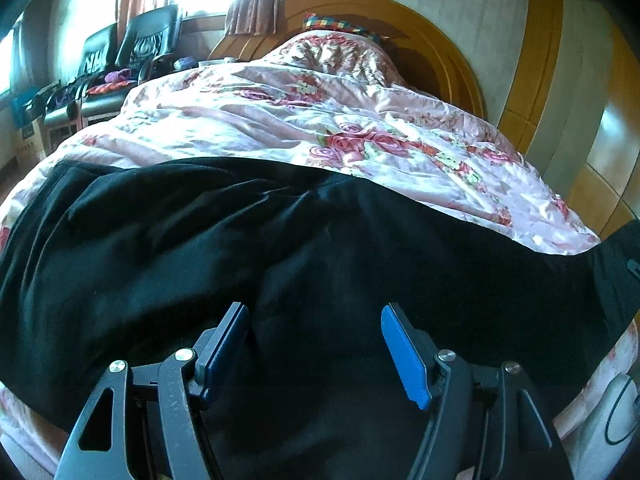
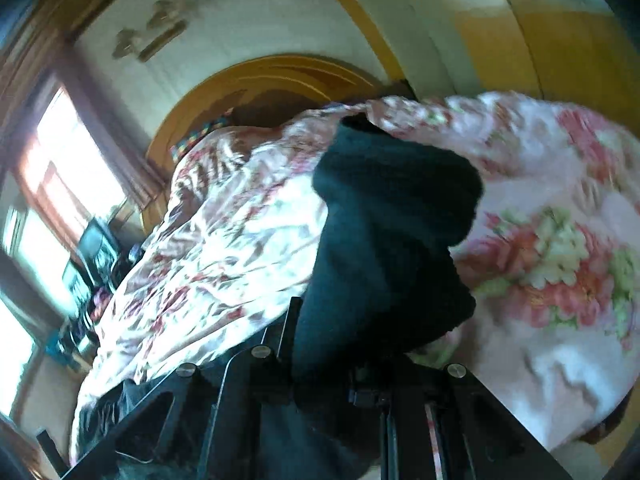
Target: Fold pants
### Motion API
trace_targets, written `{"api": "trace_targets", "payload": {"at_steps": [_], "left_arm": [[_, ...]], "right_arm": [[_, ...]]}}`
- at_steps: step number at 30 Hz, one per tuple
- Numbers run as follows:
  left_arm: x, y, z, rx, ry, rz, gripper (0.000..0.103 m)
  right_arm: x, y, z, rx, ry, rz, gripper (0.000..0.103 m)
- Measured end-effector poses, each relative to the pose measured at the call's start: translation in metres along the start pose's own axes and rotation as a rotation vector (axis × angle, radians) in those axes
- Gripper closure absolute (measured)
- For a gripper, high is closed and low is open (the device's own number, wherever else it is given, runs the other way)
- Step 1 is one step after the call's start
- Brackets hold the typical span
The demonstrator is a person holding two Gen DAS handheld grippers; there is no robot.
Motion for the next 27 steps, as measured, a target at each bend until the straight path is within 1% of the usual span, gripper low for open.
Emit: {"api": "trace_targets", "payload": {"at_steps": [3, 7, 13, 19, 27], "left_arm": [[-0.003, 0.001, 0.004, -0.012, -0.013, 0.003, 0.033], [-0.007, -0.002, 0.013, -0.043, -0.035, -0.004, 0.033], [-0.011, -0.004, 0.026, -0.075, -0.075, -0.014, 0.033], [-0.014, -0.006, 0.037, -0.121, -0.072, -0.021, 0.033], [-0.016, -0.007, 0.042, -0.15, -0.06, -0.027, 0.033]], "right_arm": [[-0.005, 0.002, 0.036, -0.079, -0.007, -0.009, 0.086], [-0.003, 0.004, 0.067, -0.104, -0.054, 0.01, 0.086], [0.002, 0.019, 0.118, -0.169, -0.123, 0.052, 0.086], [0.018, 0.048, 0.165, -0.24, -0.196, 0.114, 0.086], [0.04, 0.088, 0.204, -0.306, -0.244, 0.202, 0.086]]}}
Point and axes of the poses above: each gripper's, at about its wrist camera, not at the fingertips, and x roughly the way its jaws point, z to its left, y to its underside, the point moved 8 cm from there along x, roughly the way its jaws point, and after that the axes turned 2 degrees about z, right-handed, at the moved point
